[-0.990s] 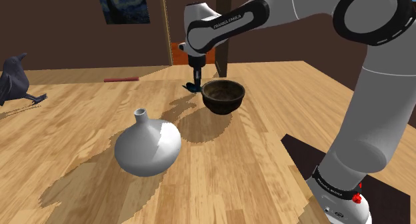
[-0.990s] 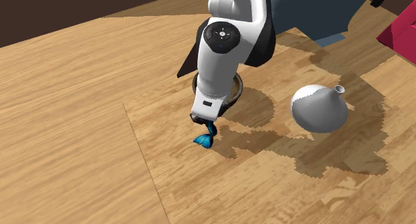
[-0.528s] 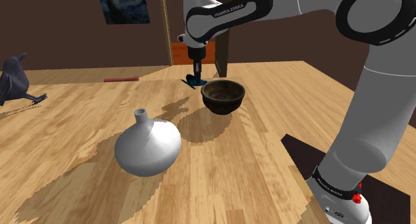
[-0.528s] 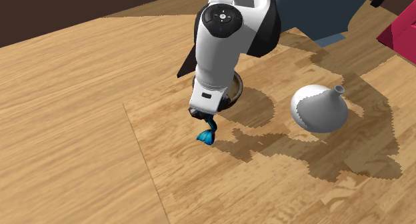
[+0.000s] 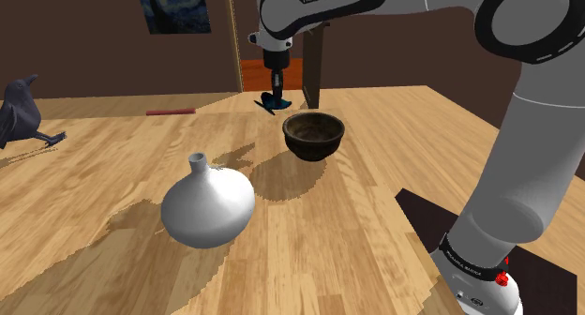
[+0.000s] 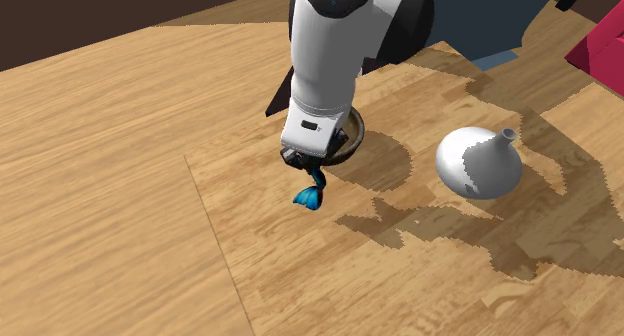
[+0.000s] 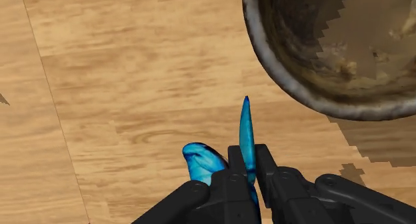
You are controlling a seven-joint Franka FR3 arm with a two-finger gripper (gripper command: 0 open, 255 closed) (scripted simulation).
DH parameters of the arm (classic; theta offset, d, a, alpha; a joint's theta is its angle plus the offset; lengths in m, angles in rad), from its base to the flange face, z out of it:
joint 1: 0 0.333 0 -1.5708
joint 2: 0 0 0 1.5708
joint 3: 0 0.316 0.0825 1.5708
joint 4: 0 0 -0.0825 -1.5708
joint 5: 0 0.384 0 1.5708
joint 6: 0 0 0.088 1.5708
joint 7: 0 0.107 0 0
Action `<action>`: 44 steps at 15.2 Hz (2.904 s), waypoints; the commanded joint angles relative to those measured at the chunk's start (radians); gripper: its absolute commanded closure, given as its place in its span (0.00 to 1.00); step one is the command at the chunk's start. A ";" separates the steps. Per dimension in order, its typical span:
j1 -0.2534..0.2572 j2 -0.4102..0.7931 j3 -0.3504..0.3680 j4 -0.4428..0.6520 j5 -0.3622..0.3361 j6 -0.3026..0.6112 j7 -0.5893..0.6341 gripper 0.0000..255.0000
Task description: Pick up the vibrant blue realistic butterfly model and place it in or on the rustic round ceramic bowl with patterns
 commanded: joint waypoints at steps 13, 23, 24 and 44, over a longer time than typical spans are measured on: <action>-0.008 -0.253 -0.004 -0.208 0.051 -0.040 -0.023 1.00; 0.003 -0.491 -0.016 -0.503 0.092 0.021 -0.042 1.00; 0.004 -0.490 -0.015 -0.516 0.092 0.035 -0.041 1.00; 0.004 -0.479 -0.010 -0.609 0.092 0.140 -0.036 0.00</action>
